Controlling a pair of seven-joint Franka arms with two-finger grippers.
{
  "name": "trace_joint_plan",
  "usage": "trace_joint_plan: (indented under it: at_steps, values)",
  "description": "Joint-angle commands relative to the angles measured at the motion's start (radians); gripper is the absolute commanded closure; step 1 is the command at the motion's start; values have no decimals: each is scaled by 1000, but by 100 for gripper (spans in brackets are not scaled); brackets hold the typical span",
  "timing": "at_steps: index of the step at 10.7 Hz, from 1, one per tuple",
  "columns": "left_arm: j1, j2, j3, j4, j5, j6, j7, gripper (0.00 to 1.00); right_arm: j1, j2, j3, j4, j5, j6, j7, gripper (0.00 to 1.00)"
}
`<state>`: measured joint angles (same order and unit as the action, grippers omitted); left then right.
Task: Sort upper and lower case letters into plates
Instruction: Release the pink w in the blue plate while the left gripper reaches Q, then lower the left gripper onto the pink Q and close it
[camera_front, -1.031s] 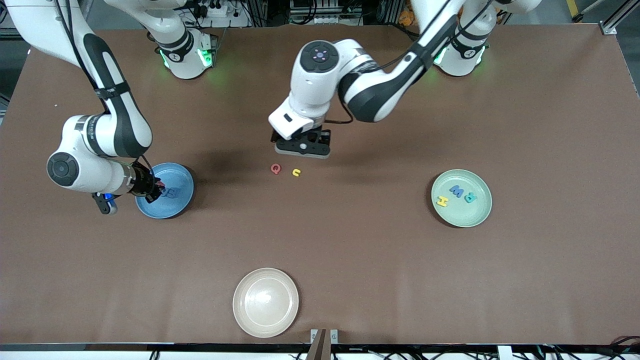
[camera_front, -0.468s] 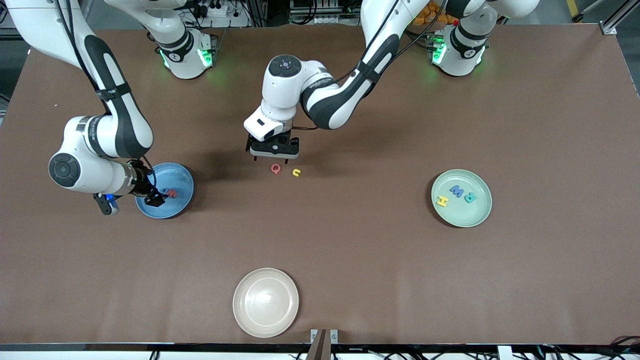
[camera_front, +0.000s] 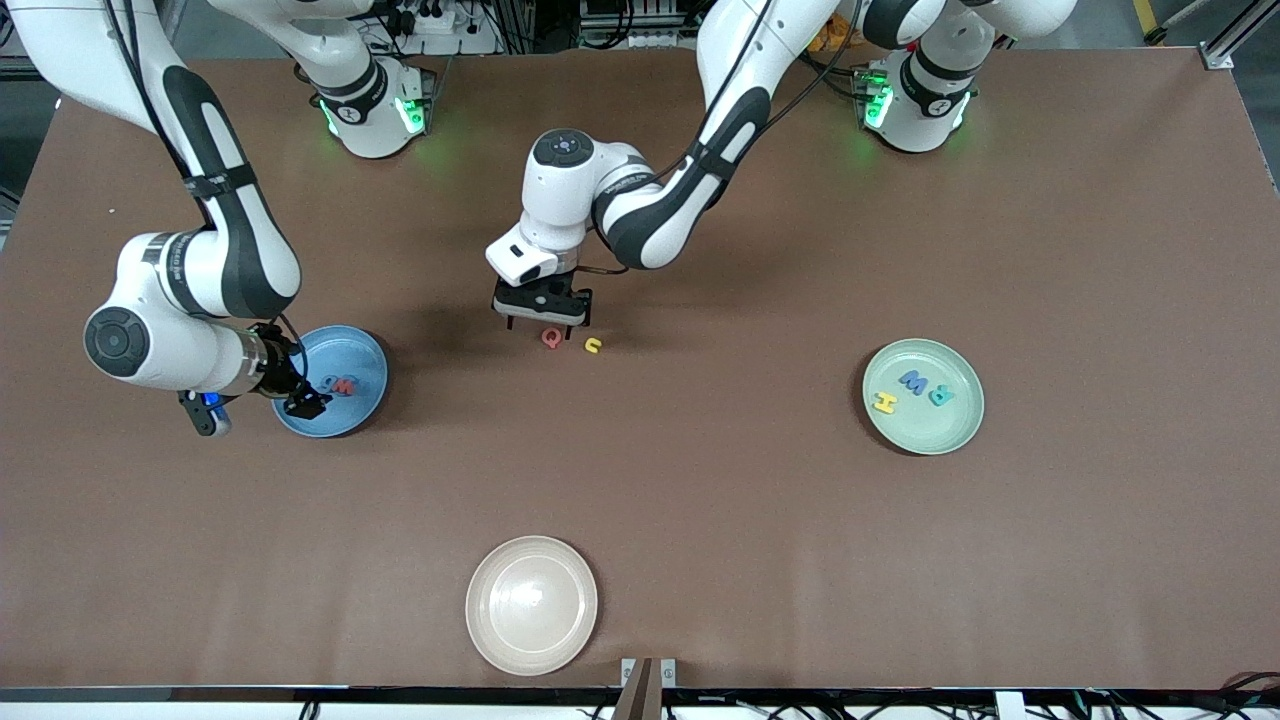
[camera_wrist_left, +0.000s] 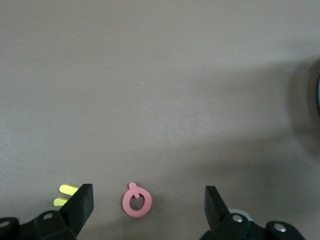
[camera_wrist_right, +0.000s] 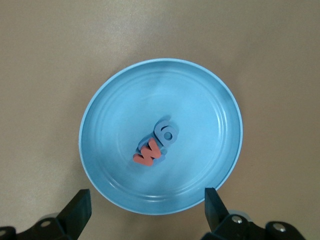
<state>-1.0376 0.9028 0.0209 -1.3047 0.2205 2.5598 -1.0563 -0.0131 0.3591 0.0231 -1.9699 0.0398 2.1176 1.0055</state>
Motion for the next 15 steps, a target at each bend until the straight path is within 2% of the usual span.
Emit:
trace_joint_plan:
  at_steps: [1, 3, 6, 15]
  values:
    - [-16, 37, 17, 21, 83, 7, 18, 9, -2, -5, 8, 9, 23, -18, -19, 0]
    - [-27, 60, 17, 21, 155, 7, 21, 13, -2, -9, 9, 13, 60, -18, -25, 0]
    - [-38, 90, 17, 25, 184, 7, 24, 13, 7, -14, 11, 11, 64, -18, -42, 0]
    - [-48, 105, 21, 27, 191, 43, 39, 17, 15, -14, 11, 9, 64, -18, -39, 0]
